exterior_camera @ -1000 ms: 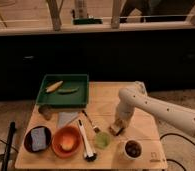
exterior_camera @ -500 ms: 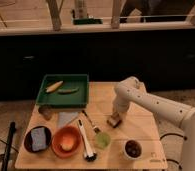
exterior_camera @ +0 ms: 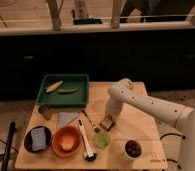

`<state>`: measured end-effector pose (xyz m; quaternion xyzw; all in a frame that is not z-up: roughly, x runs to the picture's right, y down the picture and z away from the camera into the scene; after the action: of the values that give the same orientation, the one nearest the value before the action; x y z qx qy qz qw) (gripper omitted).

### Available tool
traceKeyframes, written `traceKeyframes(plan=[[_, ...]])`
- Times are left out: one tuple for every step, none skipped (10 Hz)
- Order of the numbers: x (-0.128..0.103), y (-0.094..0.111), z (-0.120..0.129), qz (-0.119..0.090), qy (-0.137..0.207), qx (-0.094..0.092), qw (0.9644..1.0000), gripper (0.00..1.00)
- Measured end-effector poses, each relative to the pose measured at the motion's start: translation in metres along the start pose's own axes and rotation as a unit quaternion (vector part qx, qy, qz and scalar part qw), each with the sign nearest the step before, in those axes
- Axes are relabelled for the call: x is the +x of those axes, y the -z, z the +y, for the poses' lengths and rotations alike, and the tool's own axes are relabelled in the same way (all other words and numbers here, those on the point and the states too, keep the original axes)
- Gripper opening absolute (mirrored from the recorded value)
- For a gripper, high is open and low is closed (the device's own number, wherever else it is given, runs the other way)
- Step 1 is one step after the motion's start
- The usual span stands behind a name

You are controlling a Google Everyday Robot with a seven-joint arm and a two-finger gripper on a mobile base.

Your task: Wipe table surface with eraser

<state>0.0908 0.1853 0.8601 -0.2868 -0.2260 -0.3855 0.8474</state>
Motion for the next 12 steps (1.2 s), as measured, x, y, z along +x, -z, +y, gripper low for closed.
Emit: traceKeyframes(plan=[[-0.007, 0.002, 0.008, -0.002, -0.001, -0.001, 1.0, 0.0], [-0.006, 0.005, 0.019, 0.0, -0.01, -0.002, 1.0, 0.0], [-0.002, 0.009, 0.028, 0.004, -0.018, -0.002, 0.9998, 0.0], [0.004, 0.014, 0.04, 0.01, -0.03, -0.003, 0.9995, 0.0], [0.017, 0.02, 0.057, 0.022, -0.047, -0.004, 0.9986, 0.0], [0.026, 0.024, 0.067, 0.032, -0.058, -0.005, 0.9978, 0.0], [0.037, 0.027, 0.073, 0.043, -0.069, -0.005, 0.9967, 0.0], [0.049, 0.028, 0.073, 0.053, -0.075, -0.005, 0.9957, 0.0], [0.057, 0.027, 0.069, 0.058, -0.077, -0.005, 0.9954, 0.0], [0.064, 0.024, 0.06, 0.059, -0.075, -0.004, 0.9954, 0.0], [0.069, 0.02, 0.05, 0.058, -0.068, -0.003, 0.996, 0.0], [0.069, 0.016, 0.037, 0.055, -0.057, -0.003, 0.9969, 0.0]])
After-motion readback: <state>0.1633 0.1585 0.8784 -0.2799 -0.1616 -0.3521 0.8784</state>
